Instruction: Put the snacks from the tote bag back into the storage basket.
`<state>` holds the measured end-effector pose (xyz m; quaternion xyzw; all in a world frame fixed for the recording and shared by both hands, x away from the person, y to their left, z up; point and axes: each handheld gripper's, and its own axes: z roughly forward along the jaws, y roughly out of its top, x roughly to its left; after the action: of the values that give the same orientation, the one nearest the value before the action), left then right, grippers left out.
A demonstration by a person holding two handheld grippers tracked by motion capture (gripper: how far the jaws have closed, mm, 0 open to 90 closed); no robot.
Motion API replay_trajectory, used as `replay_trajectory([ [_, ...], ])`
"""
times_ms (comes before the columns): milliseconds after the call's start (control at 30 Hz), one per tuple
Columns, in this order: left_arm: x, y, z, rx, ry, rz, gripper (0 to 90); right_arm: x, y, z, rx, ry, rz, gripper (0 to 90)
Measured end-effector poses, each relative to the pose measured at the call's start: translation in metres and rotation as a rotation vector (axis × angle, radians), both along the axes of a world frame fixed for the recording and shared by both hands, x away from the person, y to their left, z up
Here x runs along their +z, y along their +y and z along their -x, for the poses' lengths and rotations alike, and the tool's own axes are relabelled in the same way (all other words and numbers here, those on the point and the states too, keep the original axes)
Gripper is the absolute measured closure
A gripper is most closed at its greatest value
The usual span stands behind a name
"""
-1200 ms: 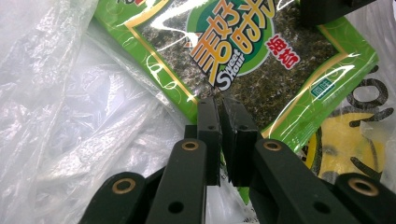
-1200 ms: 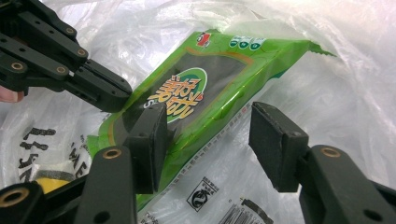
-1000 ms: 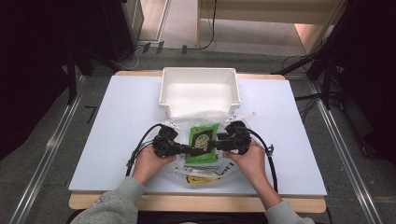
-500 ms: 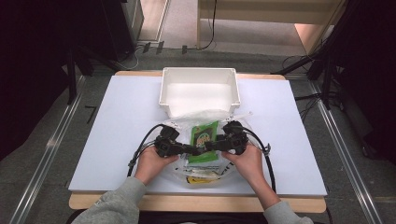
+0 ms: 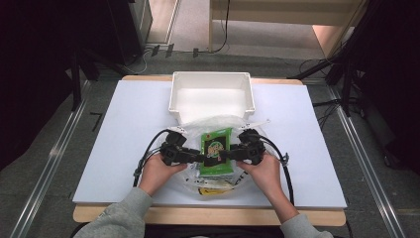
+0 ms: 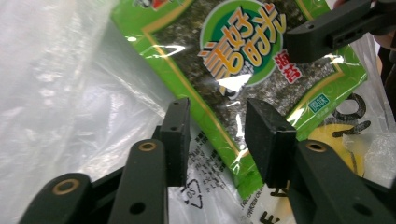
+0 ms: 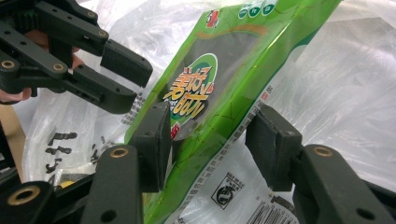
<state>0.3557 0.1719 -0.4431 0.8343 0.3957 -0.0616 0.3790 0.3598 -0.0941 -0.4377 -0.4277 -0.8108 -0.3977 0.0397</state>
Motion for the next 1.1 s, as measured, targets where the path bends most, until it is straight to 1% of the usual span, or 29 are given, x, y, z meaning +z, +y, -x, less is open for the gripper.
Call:
replay_trajectory([
  [67,0.002,0.003,-0.001,0.013,-0.006,0.009,58.5,0.001,-0.001,0.001,0.001,0.003,-0.003,54.6],
  [167,0.004,0.005,-0.002,0.019,-0.012,0.013,58.5,0.001,-0.003,0.001,0.000,0.011,-0.019,57.4],
  [233,0.005,0.007,-0.003,0.026,-0.017,0.008,58.0,0.001,-0.004,0.001,0.000,0.014,-0.019,58.5],
  [267,0.005,0.007,-0.003,0.028,-0.016,0.015,57.4,0.001,-0.005,0.001,-0.003,0.017,-0.021,59.1],
  [333,0.006,0.009,-0.004,0.031,-0.017,0.020,55.9,0.001,-0.006,0.001,-0.004,0.024,-0.035,60.7],
  [467,0.007,0.013,-0.005,0.034,-0.020,0.012,52.9,0.002,-0.009,0.001,-0.008,0.036,-0.060,64.8],
  [533,0.007,0.014,-0.005,0.041,-0.018,0.020,51.7,0.003,-0.010,0.003,-0.008,0.038,-0.073,67.3],
  [600,0.007,0.016,-0.006,0.036,-0.015,0.021,50.8,0.004,-0.011,0.004,-0.010,0.040,-0.092,69.7],
  [667,0.007,0.017,-0.005,0.031,-0.017,0.024,49.9,0.006,-0.013,0.005,-0.010,0.051,-0.145,72.0],
  [700,0.008,0.018,-0.005,0.029,-0.018,0.026,49.3,0.007,-0.013,0.006,-0.009,0.053,-0.158,72.5],
  [767,0.008,0.018,-0.005,0.021,-0.015,0.035,48.5,0.008,-0.013,0.007,-0.007,0.043,-0.164,73.3],
  [867,0.009,0.018,-0.004,0.014,-0.013,0.046,46.8,0.009,-0.013,0.008,-0.008,0.045,-0.174,74.1],
  [933,0.010,0.018,-0.003,0.006,-0.015,0.058,45.3,0.011,-0.013,0.009,-0.011,0.038,-0.180,74.3],
  [1033,0.010,0.017,-0.003,-0.002,-0.024,0.069,41.9,0.015,-0.014,0.010,-0.014,0.025,-0.182,74.5],
  [1100,0.010,0.016,-0.002,-0.005,-0.023,0.077,39.1,0.017,-0.015,0.011,-0.018,0.023,-0.190,74.5],
])
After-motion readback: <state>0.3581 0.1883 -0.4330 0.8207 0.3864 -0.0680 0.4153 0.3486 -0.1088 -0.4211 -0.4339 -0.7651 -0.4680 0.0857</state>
